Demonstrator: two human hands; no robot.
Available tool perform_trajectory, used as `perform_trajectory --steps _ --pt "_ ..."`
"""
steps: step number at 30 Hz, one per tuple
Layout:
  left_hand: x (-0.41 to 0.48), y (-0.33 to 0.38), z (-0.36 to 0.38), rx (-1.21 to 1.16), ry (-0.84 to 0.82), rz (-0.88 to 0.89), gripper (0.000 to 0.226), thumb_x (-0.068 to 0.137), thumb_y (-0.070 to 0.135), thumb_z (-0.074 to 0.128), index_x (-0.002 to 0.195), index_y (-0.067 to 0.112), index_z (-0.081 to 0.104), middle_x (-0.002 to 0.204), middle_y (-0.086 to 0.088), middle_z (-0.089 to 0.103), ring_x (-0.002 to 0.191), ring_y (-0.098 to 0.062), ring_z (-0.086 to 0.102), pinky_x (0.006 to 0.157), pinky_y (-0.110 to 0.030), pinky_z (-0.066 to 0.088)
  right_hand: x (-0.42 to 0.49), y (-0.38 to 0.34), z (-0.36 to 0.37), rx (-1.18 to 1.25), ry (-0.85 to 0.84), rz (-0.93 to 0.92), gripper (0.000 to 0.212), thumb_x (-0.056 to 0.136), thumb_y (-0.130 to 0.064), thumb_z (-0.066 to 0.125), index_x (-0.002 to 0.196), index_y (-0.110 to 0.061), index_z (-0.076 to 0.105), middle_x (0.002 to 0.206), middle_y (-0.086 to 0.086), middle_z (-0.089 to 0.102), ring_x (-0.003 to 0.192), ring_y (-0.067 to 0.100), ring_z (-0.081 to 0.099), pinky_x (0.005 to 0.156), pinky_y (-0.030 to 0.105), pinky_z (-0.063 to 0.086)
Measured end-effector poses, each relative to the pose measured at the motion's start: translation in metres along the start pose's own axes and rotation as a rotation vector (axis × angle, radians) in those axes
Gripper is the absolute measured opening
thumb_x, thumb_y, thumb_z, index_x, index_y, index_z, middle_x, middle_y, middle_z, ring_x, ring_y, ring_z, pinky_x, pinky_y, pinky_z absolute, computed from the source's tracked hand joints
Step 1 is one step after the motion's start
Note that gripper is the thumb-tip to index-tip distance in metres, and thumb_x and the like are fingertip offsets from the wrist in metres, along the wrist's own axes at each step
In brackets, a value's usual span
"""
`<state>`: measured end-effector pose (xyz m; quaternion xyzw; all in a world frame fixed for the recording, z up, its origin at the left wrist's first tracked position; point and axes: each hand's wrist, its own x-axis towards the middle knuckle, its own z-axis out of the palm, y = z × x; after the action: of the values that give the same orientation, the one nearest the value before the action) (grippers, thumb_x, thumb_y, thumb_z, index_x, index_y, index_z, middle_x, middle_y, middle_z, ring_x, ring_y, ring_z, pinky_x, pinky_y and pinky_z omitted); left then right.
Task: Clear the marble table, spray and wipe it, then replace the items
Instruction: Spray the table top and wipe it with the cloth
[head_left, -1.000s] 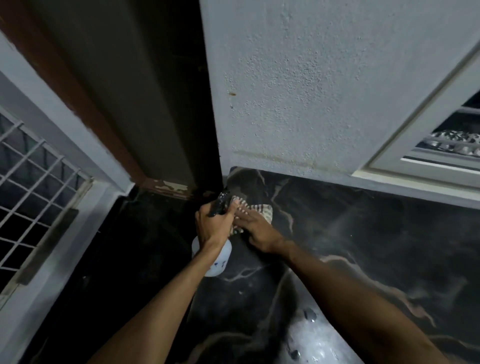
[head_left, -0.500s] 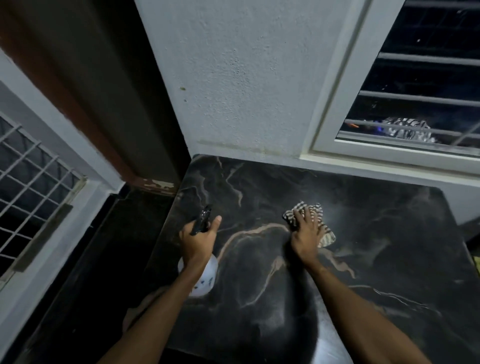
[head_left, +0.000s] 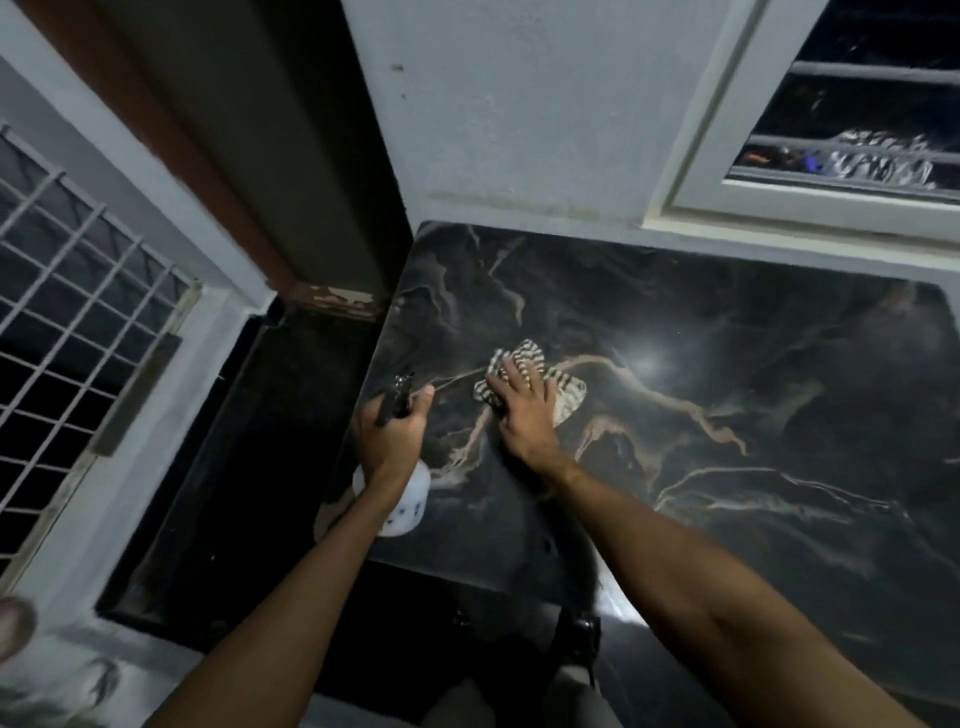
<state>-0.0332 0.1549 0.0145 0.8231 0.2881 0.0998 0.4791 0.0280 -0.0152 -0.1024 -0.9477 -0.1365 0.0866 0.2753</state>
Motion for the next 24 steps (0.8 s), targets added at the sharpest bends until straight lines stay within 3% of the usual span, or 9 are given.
perform_trajectory --steps 2,4,8,9,14,16,19,20,24 --pt "0.003 -0.009 -0.014 0.006 -0.013 -0.023 0.033 0.082 0.041 0.079 0.071 0.011 0.073 0.074 -0.012 0.073 0.082 -0.035 0.070 0.075 -0.044 0.057 -0.029 -0.035 0.026 0.053 -0.122 -0.226 0.075 0.077 -0.010 0.051 0.149 -0.027 0.044 0.166 0.000 0.019 0.154 0.029 0.006 0.120 0.056 -0.004" --pt "0.005 -0.019 -0.034 -0.008 -0.019 -0.051 0.034 0.081 0.047 0.077 0.067 0.017 0.070 0.076 -0.011 0.073 0.087 -0.037 0.068 0.079 -0.045 0.057 -0.037 -0.042 0.035 0.096 -0.133 -0.300 0.073 0.077 -0.007 0.048 0.147 -0.027 0.047 0.164 -0.001 0.024 0.153 0.021 0.011 0.122 0.051 -0.006" --pt "0.015 -0.041 -0.074 0.003 -0.001 -0.035 0.043 0.084 0.041 0.076 0.053 0.026 0.051 0.069 -0.009 0.069 0.083 -0.032 0.066 0.078 -0.035 0.051 -0.002 -0.064 0.043 0.024 0.041 0.110 0.071 0.078 -0.011 0.052 0.146 -0.031 0.048 0.164 -0.002 0.026 0.152 0.025 0.015 0.119 0.062 0.001" --pt "0.017 -0.046 -0.081 0.009 0.011 -0.043 0.044 0.085 0.041 0.076 0.052 0.026 0.050 0.068 -0.009 0.069 0.083 -0.032 0.066 0.077 -0.033 0.048 -0.003 -0.083 0.052 -0.010 0.027 0.114 0.073 0.076 -0.011 0.053 0.147 -0.030 0.047 0.165 0.000 0.023 0.152 0.029 0.011 0.118 0.063 -0.001" --pt "0.022 -0.072 -0.105 0.021 0.001 -0.069 0.035 0.085 0.045 0.074 0.061 0.023 0.059 0.076 -0.010 0.072 0.092 -0.034 0.065 0.078 -0.027 0.039 -0.072 -0.139 0.098 -0.066 -0.284 -0.422 0.083 0.070 -0.008 0.054 0.150 -0.029 0.042 0.166 -0.003 0.018 0.154 0.026 0.004 0.119 0.059 -0.008" --pt "0.019 -0.073 -0.108 -0.002 -0.011 -0.057 0.036 0.084 0.044 0.075 0.059 0.024 0.058 0.074 -0.009 0.070 0.095 -0.035 0.064 0.079 -0.031 0.045 -0.067 -0.112 0.084 -0.064 -0.202 -0.323 0.084 0.070 -0.009 0.050 0.150 -0.033 0.041 0.166 -0.007 0.018 0.154 0.021 0.007 0.119 0.062 -0.005" --pt "0.010 -0.072 -0.107 -0.018 -0.043 -0.037 0.041 0.084 0.042 0.076 0.053 0.027 0.054 0.066 -0.002 0.065 0.090 -0.034 0.065 0.080 -0.040 0.054 -0.069 -0.090 0.066 -0.047 -0.013 0.086 0.082 0.071 -0.013 0.048 0.150 -0.032 0.040 0.167 -0.003 0.017 0.153 0.027 0.010 0.117 0.066 0.007" --pt "0.005 -0.072 -0.106 -0.023 -0.047 -0.033 0.040 0.083 0.042 0.076 0.053 0.027 0.054 0.065 -0.002 0.065 0.087 -0.034 0.066 0.080 -0.043 0.055 -0.077 -0.100 0.071 -0.050 0.001 0.111 0.083 0.071 -0.014 0.050 0.151 -0.030 0.039 0.167 0.000 0.015 0.153 0.030 0.008 0.117 0.065 0.007" --pt "-0.015 -0.071 -0.093 -0.009 -0.104 -0.007 0.034 0.082 0.048 0.074 0.070 0.016 0.070 0.076 -0.007 0.072 0.089 -0.034 0.067 0.080 -0.046 0.057 -0.136 -0.138 0.107 -0.086 -0.177 -0.269 0.085 0.070 -0.011 0.054 0.152 -0.026 0.037 0.167 0.000 0.016 0.153 0.030 0.007 0.119 0.061 0.006"
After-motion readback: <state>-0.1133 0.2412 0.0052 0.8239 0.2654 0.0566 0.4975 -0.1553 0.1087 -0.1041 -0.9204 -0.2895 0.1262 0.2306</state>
